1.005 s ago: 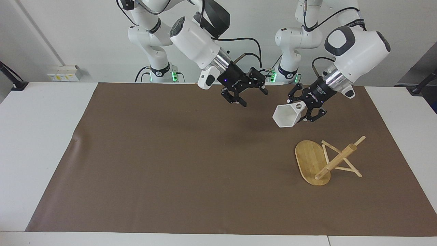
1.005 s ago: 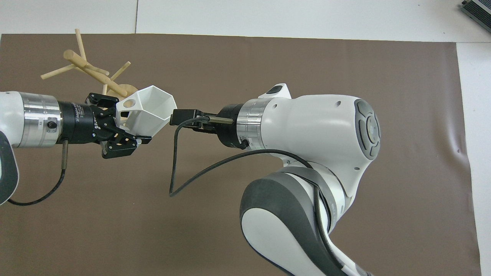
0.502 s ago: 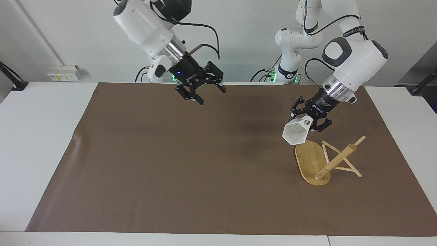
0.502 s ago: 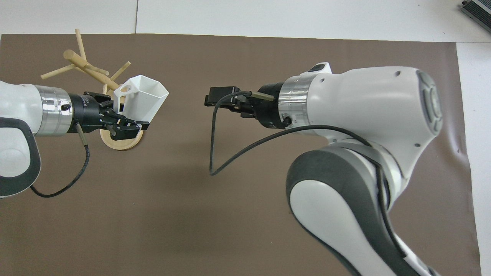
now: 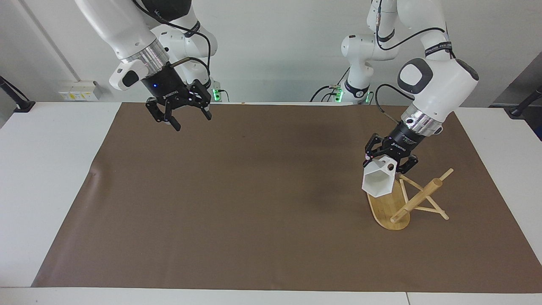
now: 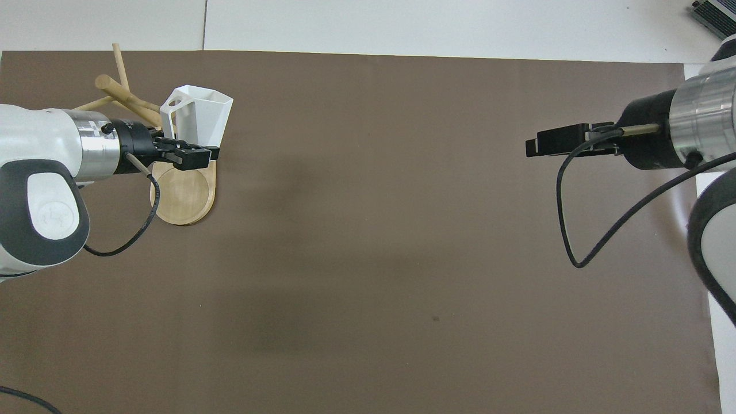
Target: Hang cup on rack
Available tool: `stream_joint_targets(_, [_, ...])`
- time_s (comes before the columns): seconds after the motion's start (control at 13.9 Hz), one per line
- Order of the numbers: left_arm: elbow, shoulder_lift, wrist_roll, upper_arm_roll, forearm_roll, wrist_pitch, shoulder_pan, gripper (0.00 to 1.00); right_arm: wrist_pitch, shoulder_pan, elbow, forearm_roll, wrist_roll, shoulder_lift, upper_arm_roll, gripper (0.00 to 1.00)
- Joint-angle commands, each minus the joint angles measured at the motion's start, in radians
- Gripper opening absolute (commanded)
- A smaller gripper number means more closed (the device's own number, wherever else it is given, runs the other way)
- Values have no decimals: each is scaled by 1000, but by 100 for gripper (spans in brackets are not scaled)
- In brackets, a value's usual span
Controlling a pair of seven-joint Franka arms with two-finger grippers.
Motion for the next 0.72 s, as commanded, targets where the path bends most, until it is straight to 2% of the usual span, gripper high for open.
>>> stream_joint_targets(0.0, [29,27,-79,8,41,37,-20,0,-17,3,-31,-86,-52,-24,-39,100])
stream_joint_targets(0.29, [27,35,-122,8,42,68,-20,0,12,3,-100,-224,-198,-58,-132,100])
stream_joint_targets(0.65, [13,36,-142,8,47,102,-20,0,29,3,-103,-235,-210,-56,-226,100])
